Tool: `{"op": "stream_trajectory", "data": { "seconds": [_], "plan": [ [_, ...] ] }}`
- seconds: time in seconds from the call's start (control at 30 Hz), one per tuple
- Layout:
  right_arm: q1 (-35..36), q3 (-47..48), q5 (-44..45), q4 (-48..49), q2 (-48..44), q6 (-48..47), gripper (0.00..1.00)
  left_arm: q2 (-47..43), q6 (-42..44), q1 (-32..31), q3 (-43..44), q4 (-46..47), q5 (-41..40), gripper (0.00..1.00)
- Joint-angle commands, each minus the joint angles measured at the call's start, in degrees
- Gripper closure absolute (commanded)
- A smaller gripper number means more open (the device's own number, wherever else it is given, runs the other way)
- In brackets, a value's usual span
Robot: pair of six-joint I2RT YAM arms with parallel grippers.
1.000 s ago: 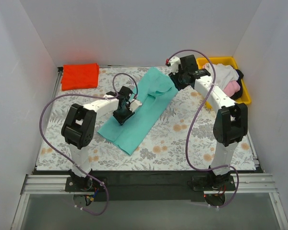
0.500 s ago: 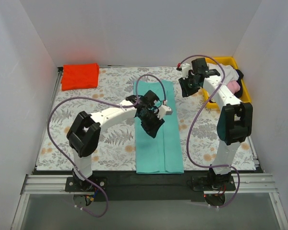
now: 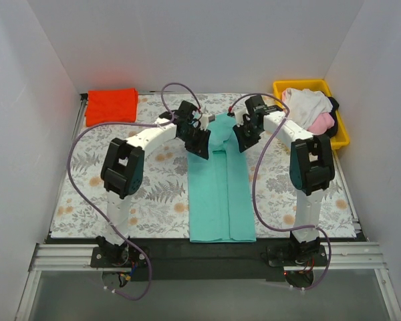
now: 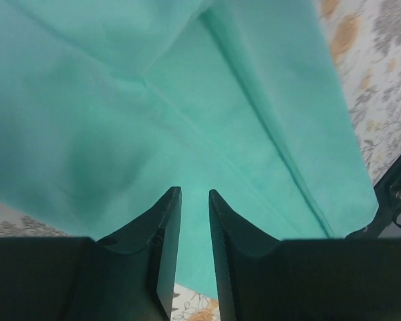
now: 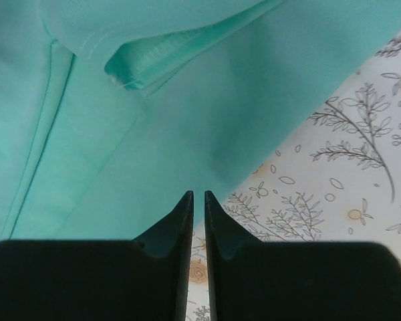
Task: Fold and stack the t-shirts
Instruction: Fold the tshirt
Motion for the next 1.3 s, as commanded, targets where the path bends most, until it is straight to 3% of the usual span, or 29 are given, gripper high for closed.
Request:
{"op": "stream_trajectory", "data": {
  "seconds": [0.0, 0.3, 0.5, 0.77, 1.0, 1.1, 1.2, 1.27],
  "plan": [
    [1.53, -3.53, -1.14, -0.8, -1.96, -0.51, 0.83, 0.16, -3.93, 0.23, -4.34, -1.19, 0.68, 0.78],
    [2.6, -4.78, -0.35, 1.57, 2.33, 0.19, 0.83, 7.01, -4.99, 4.18, -3.03, -1.09, -2.93, 0.8],
    [2.68, 5.5, -0.97, 2.01, 11.28, 1.77, 0.83, 9.39, -3.41, 7.78, -0.22, -1.18, -2.93, 0.8],
    [2.6, 23.33, -1.67, 2.01, 21.23, 4.67, 0.83, 17.99, -1.3, 12.35, 13.81, -3.37, -4.95, 0.8],
    [2.68, 27.13, -1.5, 1.92, 21.94, 5.56, 0.8, 22.05, 0.37, 14.38, 20.26, -6.01, -2.93, 0.78],
    [2.25, 29.94, -0.88, 1.92, 20.19, 4.76, 0.75, 20.29, 0.37, 14.38, 20.26, -5.75, -0.12, 0.72],
    [1.8, 33.55, -2.02, 3.23, 14.95, 2.84, 0.57, 16.08, 0.02, 14.29, 21.05, -4.87, 2.52, 0.66],
    [1.8, 32.33, -2.37, 5.25, 11.15, -0.85, 0.48, 11.69, 0.98, 14.38, 23.42, -4.87, 3.66, 0.52]
  ]
}}
